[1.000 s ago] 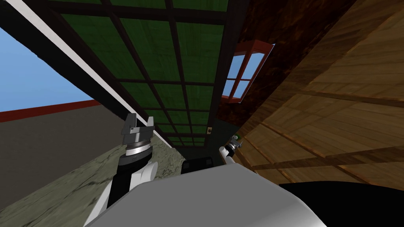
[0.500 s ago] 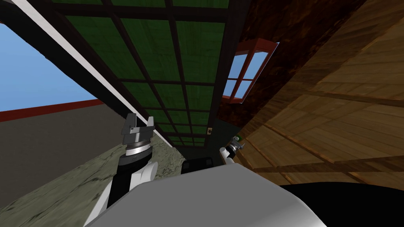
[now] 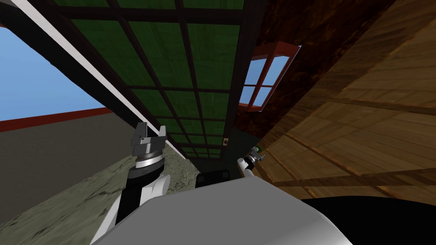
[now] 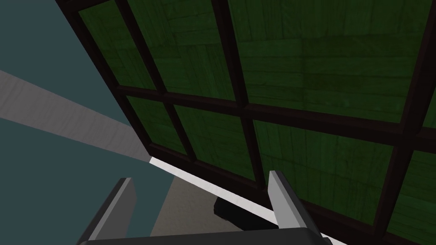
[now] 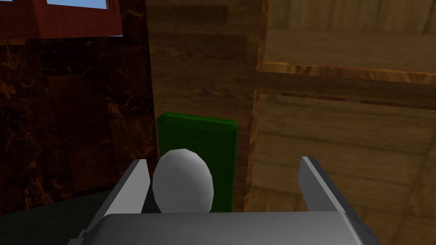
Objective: Push the door open
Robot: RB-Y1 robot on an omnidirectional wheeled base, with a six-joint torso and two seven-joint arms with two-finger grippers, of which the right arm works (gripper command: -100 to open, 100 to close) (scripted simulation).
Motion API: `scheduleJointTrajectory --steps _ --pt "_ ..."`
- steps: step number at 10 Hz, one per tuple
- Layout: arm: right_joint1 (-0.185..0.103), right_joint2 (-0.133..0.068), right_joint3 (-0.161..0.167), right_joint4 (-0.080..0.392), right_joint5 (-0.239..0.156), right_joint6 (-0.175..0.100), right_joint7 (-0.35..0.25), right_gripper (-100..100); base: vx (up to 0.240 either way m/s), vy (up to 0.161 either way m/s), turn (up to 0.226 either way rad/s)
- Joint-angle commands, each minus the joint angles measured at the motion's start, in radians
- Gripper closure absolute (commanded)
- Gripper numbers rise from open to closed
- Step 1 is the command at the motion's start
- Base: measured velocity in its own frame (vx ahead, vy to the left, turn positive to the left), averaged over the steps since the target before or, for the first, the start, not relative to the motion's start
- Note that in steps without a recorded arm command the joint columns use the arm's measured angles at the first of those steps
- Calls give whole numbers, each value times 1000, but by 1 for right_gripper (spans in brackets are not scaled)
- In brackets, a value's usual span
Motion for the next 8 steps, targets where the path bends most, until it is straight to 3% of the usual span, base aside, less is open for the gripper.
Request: scheduleJointTrajectory --steps 1,2,3,5,6,8 --pt "13 -7 -44 -5 -16 -34 2 100 2 -24 158" --pt "13 -7 -44 -5 -16 -34 2 100 13 -44 52" --pt "7 -6 -74 3 -29 -47 7 100 25 -65 160" --pt "7 -6 -74 3 -29 -47 7 100 21 -49 32" --pt "1 -4 -104 10 -41 -59 12 100 1 -48 129" --pt "1 -4 -104 10 -41 -59 12 100 2 -38 39"
